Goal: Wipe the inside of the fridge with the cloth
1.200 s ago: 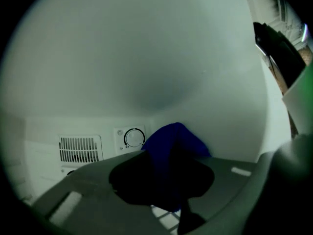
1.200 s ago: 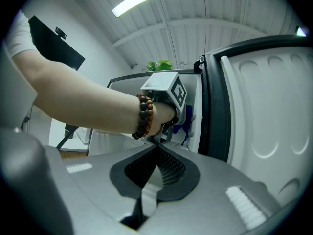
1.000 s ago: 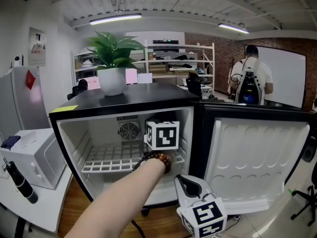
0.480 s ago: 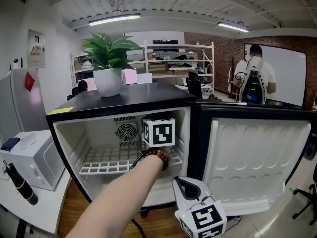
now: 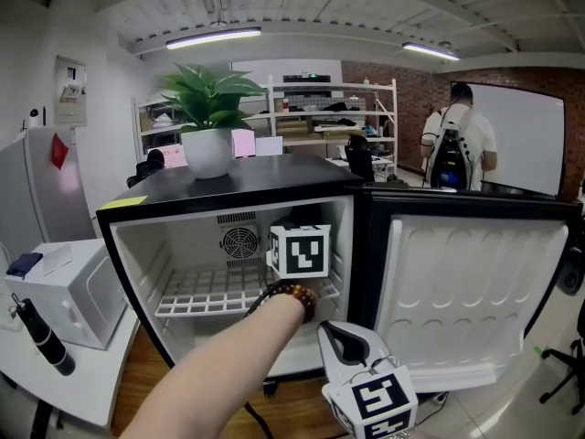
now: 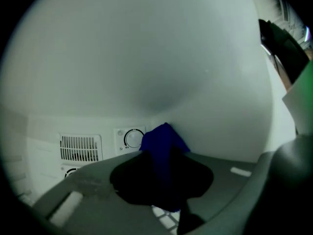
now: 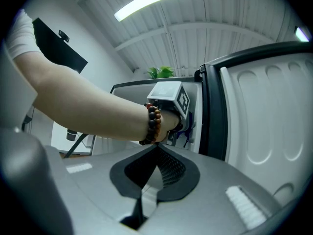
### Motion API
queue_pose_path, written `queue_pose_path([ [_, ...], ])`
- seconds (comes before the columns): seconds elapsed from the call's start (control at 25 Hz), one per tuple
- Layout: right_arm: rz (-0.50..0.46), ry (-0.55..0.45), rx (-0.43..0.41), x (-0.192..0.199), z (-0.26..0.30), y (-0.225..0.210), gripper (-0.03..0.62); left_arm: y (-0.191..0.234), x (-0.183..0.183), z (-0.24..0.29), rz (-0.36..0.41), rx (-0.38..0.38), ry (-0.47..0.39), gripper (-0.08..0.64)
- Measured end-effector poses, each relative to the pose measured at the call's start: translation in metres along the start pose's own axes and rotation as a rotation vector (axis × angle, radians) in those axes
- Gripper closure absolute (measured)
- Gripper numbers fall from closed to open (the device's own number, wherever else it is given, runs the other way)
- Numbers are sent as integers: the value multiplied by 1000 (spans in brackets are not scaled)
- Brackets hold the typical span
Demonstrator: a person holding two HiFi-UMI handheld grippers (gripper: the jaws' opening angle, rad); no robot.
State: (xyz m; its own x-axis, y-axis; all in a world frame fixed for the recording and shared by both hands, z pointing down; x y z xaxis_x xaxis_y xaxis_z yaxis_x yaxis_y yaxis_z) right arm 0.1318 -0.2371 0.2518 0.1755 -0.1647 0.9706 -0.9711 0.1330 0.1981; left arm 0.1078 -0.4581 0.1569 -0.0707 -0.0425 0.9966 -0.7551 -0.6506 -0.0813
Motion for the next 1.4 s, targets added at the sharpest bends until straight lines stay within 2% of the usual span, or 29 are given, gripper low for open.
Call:
queue_pose_path([
  [0.16,-7,-11,2,-7,-8,3,591,-16,1,-9,0,33,-6,477],
  [0.32,-12,-20,9,-11,-19,3,591,-23,4,-30,15,3,34,485],
  [0.52,-2,-18,19,-14,-33,4,591,-36,6,-48,43,31,37,485],
  [0.84,-20,-12,36,-21,-55,7,591,-60,7,-69,59,140,22,485],
  [0.96,-39,-7,41,-21,-62,7,591,-65,10,-78,45,154,24,485],
  [1.16,-47,7,57,-20,-72,7,591,-83,2,-93,32,248,-44,486],
  [1.4,-61,20,65,-20,-81,11,591,-94,4,-109,9,318,-49,486],
])
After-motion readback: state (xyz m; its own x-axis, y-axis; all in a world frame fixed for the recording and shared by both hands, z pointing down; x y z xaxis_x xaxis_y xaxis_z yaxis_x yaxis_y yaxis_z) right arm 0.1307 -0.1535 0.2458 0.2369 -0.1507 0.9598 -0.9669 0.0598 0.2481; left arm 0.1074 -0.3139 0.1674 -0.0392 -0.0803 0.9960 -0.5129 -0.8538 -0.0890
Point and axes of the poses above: the fingertips, and each gripper's own axes: z forward along the fingers, y to its left, x out of its underside, the point moved 6 cm from there along -z, backward along the fingers, and after that the axes turned 14 degrees about x, right-handed, at the moved point
